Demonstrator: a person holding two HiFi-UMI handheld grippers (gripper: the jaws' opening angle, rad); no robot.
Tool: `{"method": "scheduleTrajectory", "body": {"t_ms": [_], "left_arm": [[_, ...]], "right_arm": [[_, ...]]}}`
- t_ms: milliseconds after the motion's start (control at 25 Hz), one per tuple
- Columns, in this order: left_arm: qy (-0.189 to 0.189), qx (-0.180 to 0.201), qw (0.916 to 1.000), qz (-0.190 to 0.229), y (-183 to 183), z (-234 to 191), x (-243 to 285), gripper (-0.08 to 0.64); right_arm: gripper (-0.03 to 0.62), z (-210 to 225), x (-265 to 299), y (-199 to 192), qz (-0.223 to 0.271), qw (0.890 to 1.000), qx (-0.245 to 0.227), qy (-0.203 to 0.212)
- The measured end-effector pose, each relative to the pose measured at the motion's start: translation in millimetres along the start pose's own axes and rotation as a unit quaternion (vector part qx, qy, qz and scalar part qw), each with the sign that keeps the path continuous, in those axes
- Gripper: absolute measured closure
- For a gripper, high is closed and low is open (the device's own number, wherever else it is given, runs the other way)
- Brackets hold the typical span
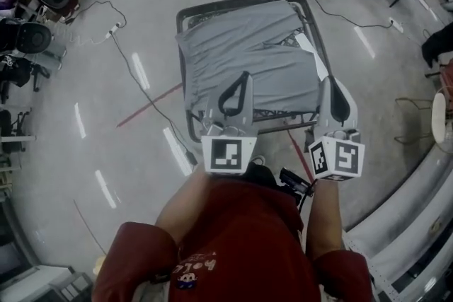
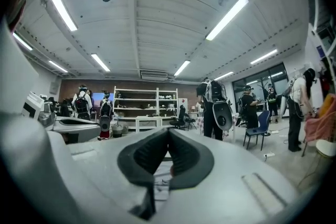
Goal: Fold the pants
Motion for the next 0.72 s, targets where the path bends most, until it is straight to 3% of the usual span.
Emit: {"method": "scheduleTrajectory", "body": {"t_ms": [200,360,520,720], "left_arm": [[-0.01,0.005,0.9999,-0.01,-8,-3,16,0.554],[-0.012,0.037,0.999,-0.019,-19,-8,19,0.555],[-0.018,0.053,0.9963,-0.066,-43,-12,13,0.554],[-0.016,0.065,0.989,-0.132,-78,-15,7,0.554]], "right_arm": [[0.591,0,18,-5,-0.015,1.0,-0.009,0.007],[0.591,0,28,-19,-0.039,0.999,-0.027,0.021],[0.591,-3,37,-37,-0.066,0.996,-0.04,0.04],[0.591,-13,51,-64,-0.103,0.987,-0.091,0.08]]}}
Point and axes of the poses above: the fingertips, and each gripper's own axes: x forward along the fingers, z to its right, y out of its top, the point moved 9 cm from there along -x, backward along the fingers, and after that the axes turned 2 degrees about -z, right-handed, at the moved point
